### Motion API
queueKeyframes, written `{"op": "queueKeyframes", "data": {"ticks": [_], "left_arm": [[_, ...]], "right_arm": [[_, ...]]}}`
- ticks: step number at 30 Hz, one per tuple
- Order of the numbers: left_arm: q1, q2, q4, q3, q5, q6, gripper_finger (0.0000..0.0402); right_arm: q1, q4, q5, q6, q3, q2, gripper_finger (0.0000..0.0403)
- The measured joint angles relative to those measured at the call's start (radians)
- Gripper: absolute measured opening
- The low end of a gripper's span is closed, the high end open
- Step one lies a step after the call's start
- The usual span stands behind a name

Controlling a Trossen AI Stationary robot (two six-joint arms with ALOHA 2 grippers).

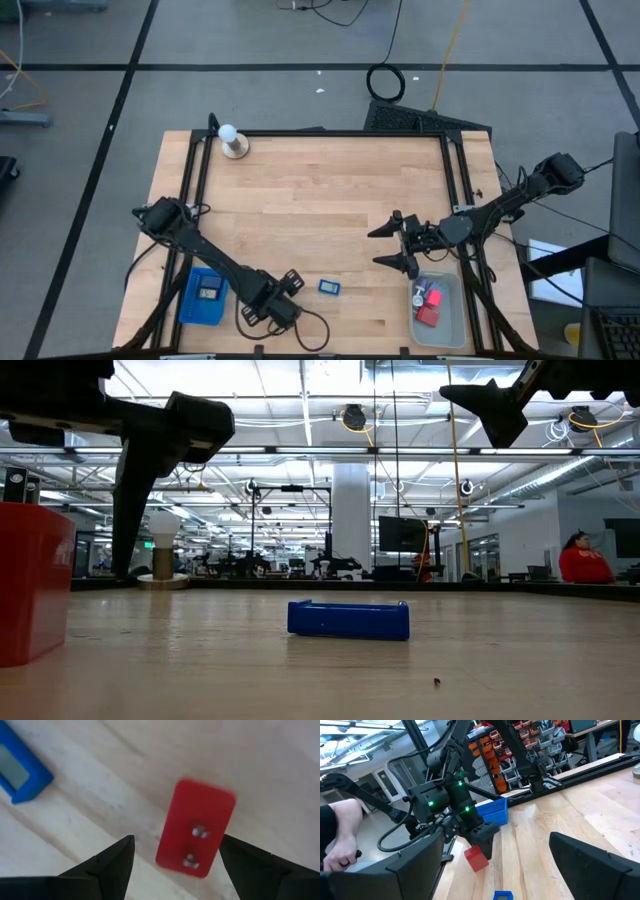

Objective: Pick & Place Office items
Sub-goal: Put the red charger adapter into the gray bin

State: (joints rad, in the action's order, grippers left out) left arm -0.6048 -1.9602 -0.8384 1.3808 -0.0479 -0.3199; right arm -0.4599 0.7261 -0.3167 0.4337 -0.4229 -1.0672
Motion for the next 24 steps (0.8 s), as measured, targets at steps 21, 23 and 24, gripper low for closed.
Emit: {"op": "queueKeyframes", "data": {"ticks": [21, 23, 24], "left_arm": [[0.004, 0.005, 0.181, -0.053, 0.083, 0.010, 0.0290], [0.004, 0.003, 0.181, -0.060, 0.083, 0.013, 0.0279], [0.004, 0.003, 0.179, -0.061, 0.083, 0.016, 0.0268]], "right_arm": [[0.000, 0.051, 0.003, 0.001, 0.000, 0.000, 0.0357], [0.000, 0.058, 0.003, 0.000, 0.000, 0.000, 0.0357], [0.000, 0.060, 0.003, 0.000, 0.000, 0.000, 0.0357]]}}
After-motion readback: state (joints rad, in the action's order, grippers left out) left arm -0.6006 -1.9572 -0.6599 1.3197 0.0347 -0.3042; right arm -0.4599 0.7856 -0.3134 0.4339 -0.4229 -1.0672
